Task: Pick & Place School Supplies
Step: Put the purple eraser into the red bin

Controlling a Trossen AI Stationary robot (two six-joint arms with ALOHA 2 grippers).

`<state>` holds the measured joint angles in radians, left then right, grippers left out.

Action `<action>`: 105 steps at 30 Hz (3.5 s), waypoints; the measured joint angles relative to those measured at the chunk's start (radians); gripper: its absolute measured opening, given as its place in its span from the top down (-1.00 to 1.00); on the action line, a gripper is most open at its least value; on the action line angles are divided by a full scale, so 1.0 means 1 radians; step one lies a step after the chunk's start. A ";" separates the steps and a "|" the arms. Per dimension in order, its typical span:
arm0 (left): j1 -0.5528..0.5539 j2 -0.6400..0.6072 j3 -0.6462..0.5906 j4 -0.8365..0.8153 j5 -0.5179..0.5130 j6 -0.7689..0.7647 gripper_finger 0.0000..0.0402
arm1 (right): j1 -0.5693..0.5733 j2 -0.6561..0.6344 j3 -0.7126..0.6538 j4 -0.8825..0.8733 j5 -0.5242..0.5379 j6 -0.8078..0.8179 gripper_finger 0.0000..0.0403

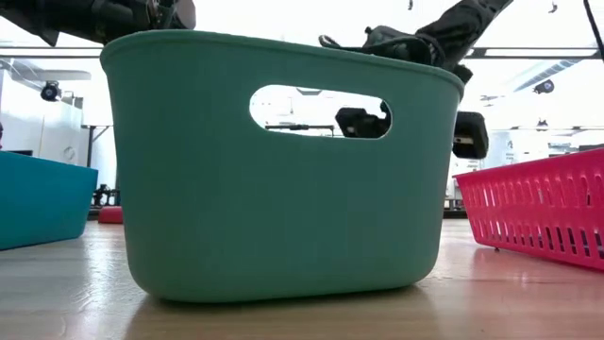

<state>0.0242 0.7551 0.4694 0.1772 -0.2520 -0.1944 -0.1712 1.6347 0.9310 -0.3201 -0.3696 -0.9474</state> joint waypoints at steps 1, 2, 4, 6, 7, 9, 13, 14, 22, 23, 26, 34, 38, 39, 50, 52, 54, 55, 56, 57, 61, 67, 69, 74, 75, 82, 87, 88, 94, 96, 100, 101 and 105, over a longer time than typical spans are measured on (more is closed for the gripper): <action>0.000 0.000 0.000 0.000 0.000 0.000 0.67 | -0.011 0.009 0.000 0.002 -0.029 -0.012 -0.09; 0.000 0.000 0.000 -0.001 0.000 0.000 0.67 | -0.021 0.018 0.000 0.002 -0.050 -0.028 -0.09; 0.000 0.000 0.000 0.000 0.000 0.000 0.67 | -0.034 0.036 0.000 0.012 -0.064 -0.069 -0.09; 0.000 0.000 0.000 0.000 0.000 0.000 0.67 | -0.041 0.051 0.000 0.016 -0.065 -0.112 -0.09; 0.000 0.000 0.000 0.000 0.000 0.000 0.67 | -0.043 0.056 0.000 0.017 -0.065 -0.132 -0.09; 0.000 0.000 0.000 0.000 0.000 0.000 0.67 | -0.045 0.067 0.000 0.018 -0.067 -0.158 -0.09; 0.000 0.000 0.000 0.001 0.000 0.000 0.67 | -0.046 0.094 -0.001 0.017 -0.067 -0.187 -0.09; 0.000 0.000 0.000 0.001 0.000 0.000 0.67 | -0.046 0.100 0.000 0.019 -0.068 -0.192 -0.09; 0.000 0.000 0.000 0.002 0.000 0.000 0.67 | -0.057 0.103 -0.003 0.011 -0.046 -0.200 -0.09; 0.000 0.000 0.000 0.002 0.000 0.000 0.67 | -0.058 0.103 -0.003 0.013 -0.046 -0.200 -0.09; 0.000 0.000 0.000 0.002 0.000 0.000 0.67 | -0.059 0.103 -0.005 0.013 -0.046 -0.199 -0.09; 0.000 0.000 0.000 0.001 0.000 0.000 0.67 | -0.062 0.119 -0.008 0.018 -0.058 -0.188 -0.09; -0.001 0.000 0.000 -0.001 0.000 0.000 0.67 | -0.063 0.142 -0.012 0.044 -0.081 -0.186 -0.09; -0.001 0.000 0.000 0.000 0.000 0.000 0.67 | -0.064 0.148 -0.013 0.053 -0.090 -0.185 -0.09; 0.000 0.001 0.000 0.000 0.000 0.000 0.67 | -0.132 0.147 -0.014 0.063 -0.225 -0.147 -0.09; 0.000 0.001 0.000 0.000 0.000 0.000 0.67 | -0.158 0.140 -0.021 0.059 -0.277 -0.140 -0.09; 0.000 0.001 0.000 0.000 0.000 0.000 0.67 | -0.180 0.126 -0.028 0.059 -0.311 -0.142 -0.09; 0.000 0.001 0.000 0.000 0.000 0.000 0.67 | -0.188 0.119 -0.031 0.061 -0.316 -0.150 -0.09; 0.000 0.001 0.000 0.000 0.000 0.000 0.67 | -0.193 0.115 -0.034 0.063 -0.319 -0.154 -0.09; 0.000 0.001 0.000 0.000 0.000 0.000 0.67 | -0.199 0.113 -0.036 0.066 -0.320 -0.159 -0.09; 0.000 0.001 0.000 0.001 0.000 0.000 0.67 | -0.201 0.122 -0.054 0.101 -0.313 -0.195 -0.09; 0.000 0.001 0.000 0.001 0.000 0.000 0.67 | -0.201 0.148 -0.095 0.199 -0.312 -0.174 -0.09; 0.000 0.001 0.000 0.001 0.000 0.000 0.67 | -0.201 0.152 -0.100 0.199 -0.312 -0.174 -0.09; 0.000 0.001 0.000 0.001 0.000 0.000 0.67 | -0.201 0.155 -0.105 0.203 -0.293 -0.202 -0.09; 0.000 0.001 0.000 0.001 0.000 0.000 0.67 | -0.201 0.155 -0.107 0.202 -0.286 -0.205 -0.09; 0.000 0.001 0.000 0.001 0.000 0.000 0.67 | -0.200 0.155 -0.119 0.207 -0.282 -0.205 -0.09; 0.000 0.001 0.000 0.001 0.000 0.000 0.67 | -0.200 0.155 -0.141 0.250 -0.282 -0.205 -0.09; 0.000 0.001 0.000 0.001 0.000 0.000 0.67 | -0.200 0.155 -0.143 0.257 -0.282 -0.202 -0.09; 0.000 0.001 0.000 0.001 0.000 0.000 0.67 | -0.194 0.155 -0.144 0.252 -0.282 -0.135 -0.09; 0.000 0.001 0.000 0.001 0.000 0.000 0.67 | -0.189 0.155 -0.144 0.248 -0.280 -0.104 -0.09; 0.000 0.001 0.000 0.001 0.000 0.000 0.67 | -0.180 0.155 -0.145 0.248 -0.248 -0.068 -0.09; 0.000 0.001 0.000 0.001 0.000 0.000 0.67 | -0.177 0.155 -0.145 0.248 -0.242 -0.058 -0.09; 0.000 0.001 0.000 0.000 0.000 0.000 0.67 | -0.172 0.155 -0.145 0.248 -0.233 -0.047 -0.09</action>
<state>0.0241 0.7563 0.4694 0.1776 -0.2521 -0.1944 -0.3431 1.7897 0.7860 -0.0723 -0.6029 -0.9939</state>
